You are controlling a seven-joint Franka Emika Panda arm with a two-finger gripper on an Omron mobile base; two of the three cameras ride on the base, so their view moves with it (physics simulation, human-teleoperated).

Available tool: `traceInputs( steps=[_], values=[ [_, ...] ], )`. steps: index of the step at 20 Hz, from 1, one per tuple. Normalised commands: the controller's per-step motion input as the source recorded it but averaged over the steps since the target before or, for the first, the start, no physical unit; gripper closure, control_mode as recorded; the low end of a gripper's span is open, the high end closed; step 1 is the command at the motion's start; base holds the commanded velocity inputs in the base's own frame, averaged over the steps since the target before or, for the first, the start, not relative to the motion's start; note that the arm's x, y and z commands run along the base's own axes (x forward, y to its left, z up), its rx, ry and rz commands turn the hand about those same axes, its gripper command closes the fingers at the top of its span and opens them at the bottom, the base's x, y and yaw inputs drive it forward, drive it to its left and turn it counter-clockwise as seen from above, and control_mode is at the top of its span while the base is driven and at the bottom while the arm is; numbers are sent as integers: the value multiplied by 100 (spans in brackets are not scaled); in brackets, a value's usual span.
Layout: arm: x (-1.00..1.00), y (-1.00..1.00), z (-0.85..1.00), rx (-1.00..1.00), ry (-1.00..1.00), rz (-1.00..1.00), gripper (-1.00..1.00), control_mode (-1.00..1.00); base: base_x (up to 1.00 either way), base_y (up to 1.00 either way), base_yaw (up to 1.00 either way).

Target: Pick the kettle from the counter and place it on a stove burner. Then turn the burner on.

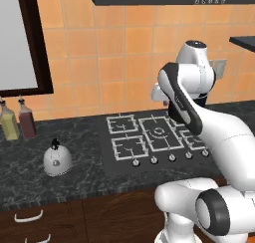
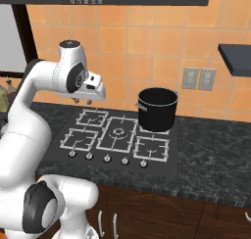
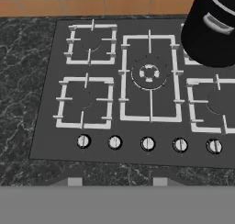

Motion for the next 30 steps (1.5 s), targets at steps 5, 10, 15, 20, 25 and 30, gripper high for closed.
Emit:
traceInputs(
  steps=[5, 10, 15, 20, 25, 30],
  values=[
    [-36, 39, -17, 0, -1, 3, -100, -100, 0, 0, 0],
    [-71, 100, -4, 0, -7, 1, -100, -100, 0, 0, 0],
    [-67, 100, 0, 0, -9, 0, -100, -100, 0, 0, 0],
    [-41, 100, 0, 0, -2, 0, -100, -100, 0, 0, 0],
    [-3, 100, 0, 0, 0, 0, -100, -100, 0, 0, 0],
    [-7, 97, 0, 0, 2, 0, -100, -100, 0, 0, 0]
  ],
)
